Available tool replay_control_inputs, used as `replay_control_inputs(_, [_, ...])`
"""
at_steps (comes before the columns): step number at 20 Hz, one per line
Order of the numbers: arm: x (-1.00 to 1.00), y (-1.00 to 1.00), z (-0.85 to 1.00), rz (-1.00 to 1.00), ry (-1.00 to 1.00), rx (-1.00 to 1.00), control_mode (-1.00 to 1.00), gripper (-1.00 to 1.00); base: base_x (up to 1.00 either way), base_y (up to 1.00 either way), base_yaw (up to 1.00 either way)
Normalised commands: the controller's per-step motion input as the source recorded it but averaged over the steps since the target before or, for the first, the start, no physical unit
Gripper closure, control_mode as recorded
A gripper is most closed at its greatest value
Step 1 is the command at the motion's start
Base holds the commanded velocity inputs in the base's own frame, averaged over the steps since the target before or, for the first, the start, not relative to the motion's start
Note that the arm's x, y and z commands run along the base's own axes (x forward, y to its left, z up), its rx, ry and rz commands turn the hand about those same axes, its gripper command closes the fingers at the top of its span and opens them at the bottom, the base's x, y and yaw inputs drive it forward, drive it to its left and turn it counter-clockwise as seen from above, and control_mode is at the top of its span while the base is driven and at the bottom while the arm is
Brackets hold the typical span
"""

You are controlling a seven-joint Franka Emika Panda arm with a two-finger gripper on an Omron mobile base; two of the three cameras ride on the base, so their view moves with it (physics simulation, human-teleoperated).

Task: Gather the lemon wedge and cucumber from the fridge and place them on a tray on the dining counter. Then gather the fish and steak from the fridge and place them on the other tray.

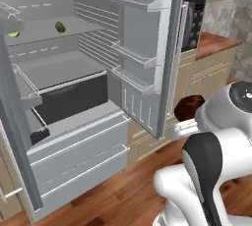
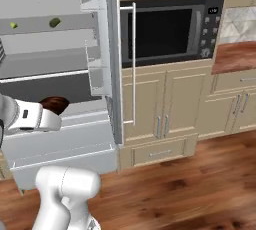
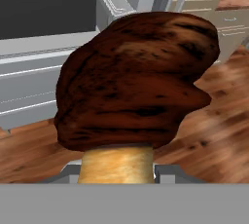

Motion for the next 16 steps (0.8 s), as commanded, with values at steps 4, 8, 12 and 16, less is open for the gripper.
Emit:
replay_control_inputs(4, [0.0,0.0,0.0,0.0,0.0,0.0,1.0,1.0,-0.31,-0.05,-0.53])
replay_control_inputs(8, [0.0,0.0,0.0,0.0,0.0,0.0,1.0,1.0,-0.22,-0.08,-0.56])
replay_control_inputs(12, [0.0,0.0,0.0,0.0,0.0,0.0,1.0,1.0,-0.05,-0.04,-0.58])
replay_control_inputs(16, [0.0,0.0,0.0,0.0,0.0,0.0,1.0,1.0,0.14,0.0,-0.59])
